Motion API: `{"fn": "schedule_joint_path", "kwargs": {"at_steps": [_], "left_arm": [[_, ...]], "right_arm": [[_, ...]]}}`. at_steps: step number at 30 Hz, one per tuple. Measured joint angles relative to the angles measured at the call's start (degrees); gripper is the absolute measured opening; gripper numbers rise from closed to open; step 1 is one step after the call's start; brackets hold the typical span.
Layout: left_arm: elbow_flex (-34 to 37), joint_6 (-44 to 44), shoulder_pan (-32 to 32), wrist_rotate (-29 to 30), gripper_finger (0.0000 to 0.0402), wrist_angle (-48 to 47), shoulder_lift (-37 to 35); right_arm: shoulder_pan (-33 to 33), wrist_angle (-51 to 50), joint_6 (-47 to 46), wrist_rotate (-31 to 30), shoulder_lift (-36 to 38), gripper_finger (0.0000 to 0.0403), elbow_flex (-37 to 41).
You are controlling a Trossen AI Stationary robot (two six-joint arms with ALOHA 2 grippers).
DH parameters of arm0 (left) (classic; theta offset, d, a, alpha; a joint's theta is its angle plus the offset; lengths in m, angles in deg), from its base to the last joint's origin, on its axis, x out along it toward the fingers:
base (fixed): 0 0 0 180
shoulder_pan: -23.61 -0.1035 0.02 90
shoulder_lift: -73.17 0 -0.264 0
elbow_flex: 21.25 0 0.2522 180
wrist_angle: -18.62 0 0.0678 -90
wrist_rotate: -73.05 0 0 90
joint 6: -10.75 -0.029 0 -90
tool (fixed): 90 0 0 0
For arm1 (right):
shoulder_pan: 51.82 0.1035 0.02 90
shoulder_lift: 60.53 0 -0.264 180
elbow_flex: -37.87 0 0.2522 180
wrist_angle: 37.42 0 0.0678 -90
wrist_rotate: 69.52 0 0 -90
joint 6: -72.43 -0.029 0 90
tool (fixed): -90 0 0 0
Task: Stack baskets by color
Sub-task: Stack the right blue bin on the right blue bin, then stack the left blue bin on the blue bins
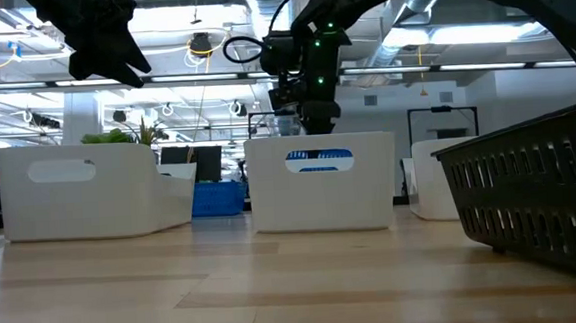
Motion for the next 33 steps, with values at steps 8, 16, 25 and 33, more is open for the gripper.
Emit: {"fn": "schedule_joint_path", "kwargs": {"at_steps": [8, 16, 25, 33], "left_arm": [[0.0, 0.0, 0.0, 0.0, 0.0201, 0.0, 0.0], [0.0, 0.0, 0.0, 0.0, 0.0201, -0.1, 0.0], [0.0, 0.0, 0.0, 0.0, 0.0201, -1.1, 0.0], [2.2, -2.0, 0.0, 0.8, 0.0201, 2.3, 0.1]], "right_arm": [[-0.7, 1.3, -0.4, 0.0, 0.0, 0.0105, 0.0], [-0.8, 2.7, -0.8, 0.0, 0.0, 0.0144, 0.0], [1.2, 3.8, -1.0, -0.2, 0.0, 0.0153, 0.0], [2.5, 1.7, -3.7, -0.4, 1.1, 0.015, -0.1]]}}
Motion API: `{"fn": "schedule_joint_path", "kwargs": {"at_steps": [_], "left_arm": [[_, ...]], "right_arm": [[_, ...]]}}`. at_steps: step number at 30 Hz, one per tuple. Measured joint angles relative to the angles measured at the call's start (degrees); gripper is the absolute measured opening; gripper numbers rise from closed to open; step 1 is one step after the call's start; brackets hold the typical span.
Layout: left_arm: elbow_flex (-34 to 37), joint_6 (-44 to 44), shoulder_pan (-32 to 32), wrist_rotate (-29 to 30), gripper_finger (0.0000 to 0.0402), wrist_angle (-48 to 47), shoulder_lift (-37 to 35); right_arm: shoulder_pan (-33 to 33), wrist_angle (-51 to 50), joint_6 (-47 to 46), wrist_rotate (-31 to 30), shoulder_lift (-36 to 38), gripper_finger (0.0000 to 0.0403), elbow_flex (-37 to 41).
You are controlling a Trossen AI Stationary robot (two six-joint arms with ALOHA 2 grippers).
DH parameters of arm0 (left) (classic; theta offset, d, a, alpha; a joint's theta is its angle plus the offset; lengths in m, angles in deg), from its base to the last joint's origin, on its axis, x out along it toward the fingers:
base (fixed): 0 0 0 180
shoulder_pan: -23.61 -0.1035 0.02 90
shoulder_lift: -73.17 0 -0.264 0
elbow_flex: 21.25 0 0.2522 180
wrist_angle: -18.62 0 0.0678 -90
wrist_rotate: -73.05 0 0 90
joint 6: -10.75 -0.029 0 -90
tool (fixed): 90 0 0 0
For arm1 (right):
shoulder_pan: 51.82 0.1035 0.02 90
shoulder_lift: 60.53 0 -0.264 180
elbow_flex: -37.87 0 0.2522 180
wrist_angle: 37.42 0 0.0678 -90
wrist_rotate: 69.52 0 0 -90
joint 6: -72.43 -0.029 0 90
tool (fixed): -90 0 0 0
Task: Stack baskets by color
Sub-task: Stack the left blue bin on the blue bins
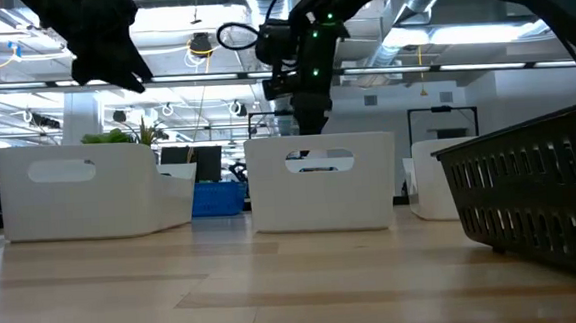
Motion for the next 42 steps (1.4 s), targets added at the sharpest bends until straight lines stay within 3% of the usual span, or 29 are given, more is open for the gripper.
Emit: {"fn": "schedule_joint_path", "kwargs": {"at_steps": [8, 13, 16, 24, 34, 42], "left_arm": [[4.4, -7.6, -0.1, 0.4, 0.0201, 10.8, 7.5], [3.4, -8.8, 0.3, -6.8, 0.0201, 12.5, 10.5], [1.7, -7.0, 1.2, -10.5, 0.0201, 10.6, 8.5], [-0.8, -3.3, 3.3, -6.4, 0.0201, 5.6, -1.5], [-0.7, -2.4, 3.3, -4.9, 0.0201, 2.2, -7.2], [-0.7, -2.3, 3.4, -4.9, 0.0201, 1.1, -7.3]], "right_arm": [[2.1, -2.3, -2.8, 0.1, 5.3, 0.0154, 0.0], [3.9, 6.3, -2.8, 1.5, 6.5, 0.0151, 0.0], [5.1, 14.2, -1.4, 2.0, 4.7, 0.0151, -0.2], [5.4, 28.9, 0.3, 2.7, -1.7, 0.0152, -0.2], [4.0, 32.8, -1.7, 7.1, -7.6, 0.0143, -0.7], [3.7, 30.4, -1.8, 7.3, -16.0, 0.0142, -9.1]]}}
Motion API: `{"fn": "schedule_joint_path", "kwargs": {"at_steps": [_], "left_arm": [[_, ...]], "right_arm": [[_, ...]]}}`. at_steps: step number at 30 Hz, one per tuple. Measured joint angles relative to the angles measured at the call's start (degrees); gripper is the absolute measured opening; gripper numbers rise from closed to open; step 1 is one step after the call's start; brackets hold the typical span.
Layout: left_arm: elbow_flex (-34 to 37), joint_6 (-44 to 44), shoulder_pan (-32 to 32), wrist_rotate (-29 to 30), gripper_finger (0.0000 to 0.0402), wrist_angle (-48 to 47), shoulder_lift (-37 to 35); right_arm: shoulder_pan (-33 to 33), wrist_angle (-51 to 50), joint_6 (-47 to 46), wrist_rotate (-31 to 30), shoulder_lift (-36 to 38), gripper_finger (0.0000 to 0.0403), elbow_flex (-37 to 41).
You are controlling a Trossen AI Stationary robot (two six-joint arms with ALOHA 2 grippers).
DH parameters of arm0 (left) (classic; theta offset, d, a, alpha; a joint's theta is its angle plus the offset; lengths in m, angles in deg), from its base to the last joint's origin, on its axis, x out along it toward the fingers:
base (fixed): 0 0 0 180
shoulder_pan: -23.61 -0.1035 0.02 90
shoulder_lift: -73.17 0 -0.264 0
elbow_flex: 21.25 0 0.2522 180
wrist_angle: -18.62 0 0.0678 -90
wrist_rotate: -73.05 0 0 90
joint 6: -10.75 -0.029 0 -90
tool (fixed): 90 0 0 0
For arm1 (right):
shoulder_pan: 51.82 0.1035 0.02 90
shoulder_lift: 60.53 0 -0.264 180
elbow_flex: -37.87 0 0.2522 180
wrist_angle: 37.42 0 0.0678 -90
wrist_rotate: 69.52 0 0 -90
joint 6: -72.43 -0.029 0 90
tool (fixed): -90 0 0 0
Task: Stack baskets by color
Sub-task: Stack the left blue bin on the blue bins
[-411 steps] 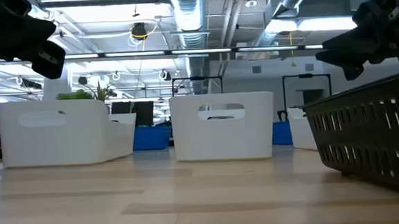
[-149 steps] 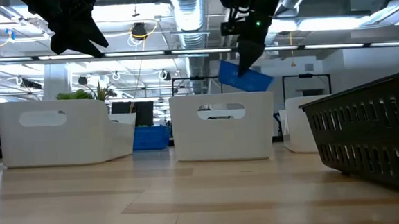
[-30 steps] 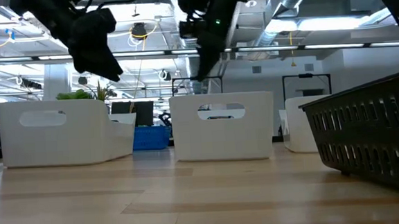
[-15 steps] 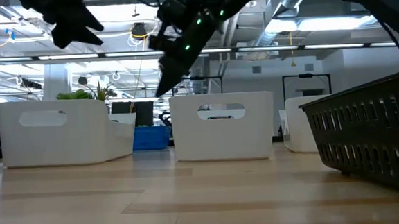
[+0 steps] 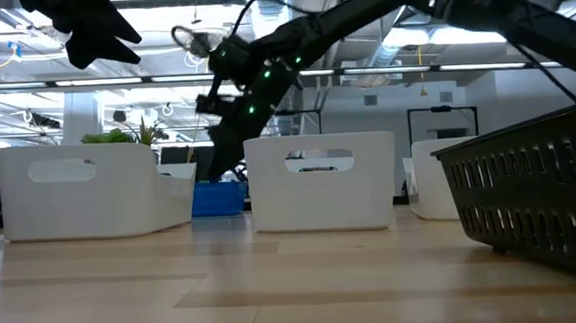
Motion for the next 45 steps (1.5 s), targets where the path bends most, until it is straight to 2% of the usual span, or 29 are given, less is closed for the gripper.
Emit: {"fn": "schedule_joint_path", "kwargs": {"at_steps": [5, 10, 12, 17, 22, 31, 45], "left_arm": [[0.0, 0.3, 0.0, 0.0, 0.0201, -1.2, 0.0], [0.0, 0.3, 0.0, 0.0, 0.0201, -2.0, 0.0], [0.0, 0.0, 0.0, 0.0, 0.0201, -2.0, 0.0], [0.0, -0.3, 0.0, 0.0, 0.0201, -2.0, 0.0], [0.0, -0.3, 0.0, 0.0, 0.0201, -2.0, 0.0], [0.0, -0.3, 0.0, 0.0, 0.0201, -2.1, 0.0], [0.0, -0.2, 0.0, 0.0, 0.0201, -2.1, 0.0]], "right_arm": [[0.0, -4.9, 0.4, -0.3, -4.4, 0.0142, -6.9], [0.0, -9.4, 0.7, -0.4, -4.8, 0.0143, -10.3], [0.0, -11.4, 1.1, -0.4, -4.2, 0.0142, -10.4], [-0.3, -8.8, 3.0, -1.3, -2.1, 0.0142, -10.9], [-1.7, -10.7, 2.1, -1.1, -3.2, 0.0141, -10.4], [-2.0, -6.2, 2.1, 0.0, -3.0, 0.0139, -8.7], [-3.1, -5.6, -1.6, 0.4, -3.0, 0.0138, -8.7]]}}
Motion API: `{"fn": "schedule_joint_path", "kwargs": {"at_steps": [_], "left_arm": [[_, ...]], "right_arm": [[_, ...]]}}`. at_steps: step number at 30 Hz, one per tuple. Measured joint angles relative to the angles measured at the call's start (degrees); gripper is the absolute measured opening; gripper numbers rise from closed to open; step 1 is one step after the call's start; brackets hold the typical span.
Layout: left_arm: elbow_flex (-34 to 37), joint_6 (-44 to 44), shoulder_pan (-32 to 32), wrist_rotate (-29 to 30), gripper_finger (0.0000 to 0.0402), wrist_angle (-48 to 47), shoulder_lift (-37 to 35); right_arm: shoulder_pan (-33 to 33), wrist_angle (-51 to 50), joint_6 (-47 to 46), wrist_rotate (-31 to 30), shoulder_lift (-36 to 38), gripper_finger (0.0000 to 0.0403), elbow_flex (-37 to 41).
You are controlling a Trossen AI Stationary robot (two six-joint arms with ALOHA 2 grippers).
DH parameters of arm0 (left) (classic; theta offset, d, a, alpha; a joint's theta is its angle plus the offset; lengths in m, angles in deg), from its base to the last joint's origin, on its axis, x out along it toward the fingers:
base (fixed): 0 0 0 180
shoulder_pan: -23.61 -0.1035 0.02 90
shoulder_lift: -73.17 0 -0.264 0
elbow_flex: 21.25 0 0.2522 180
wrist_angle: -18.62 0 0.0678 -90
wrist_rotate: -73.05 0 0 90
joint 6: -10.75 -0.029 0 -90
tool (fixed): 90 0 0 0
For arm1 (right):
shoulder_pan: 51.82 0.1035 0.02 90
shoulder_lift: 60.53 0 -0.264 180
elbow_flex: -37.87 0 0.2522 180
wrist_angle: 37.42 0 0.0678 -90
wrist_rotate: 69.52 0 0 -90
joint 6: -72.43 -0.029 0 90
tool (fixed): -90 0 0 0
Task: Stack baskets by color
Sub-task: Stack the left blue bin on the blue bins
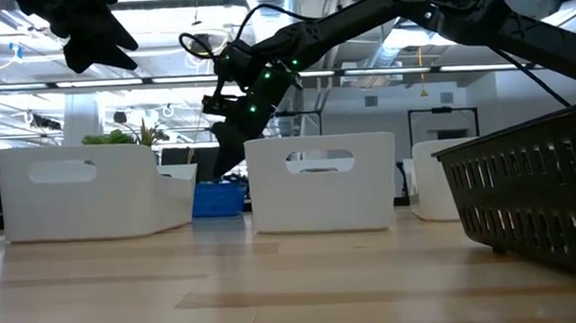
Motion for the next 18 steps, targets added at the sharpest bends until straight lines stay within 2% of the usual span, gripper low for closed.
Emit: {"fn": "schedule_joint_path", "kwargs": {"at_steps": [4, 9, 13, 18], "left_arm": [[0.0, 0.0, 0.0, 0.0, 0.0201, 0.0, 0.0], [0.0, 0.2, 0.0, 0.0, 0.0201, 0.0, 0.0], [0.0, 0.2, 0.0, 0.0, 0.0201, 0.0, 0.0], [0.0, 0.4, 0.0, 0.0, 0.0201, 0.0, 0.0]], "right_arm": [[0.4, 0.0, -2.0, -0.7, 0.0, 0.0138, 0.0], [2.0, -4.8, -2.4, -9.6, 0.2, 0.0135, -2.7], [1.8, -8.8, -2.0, -9.7, -0.2, 0.0132, -2.5], [0.7, -7.4, -2.4, -9.0, 0.0, 0.0133, -2.6]]}}
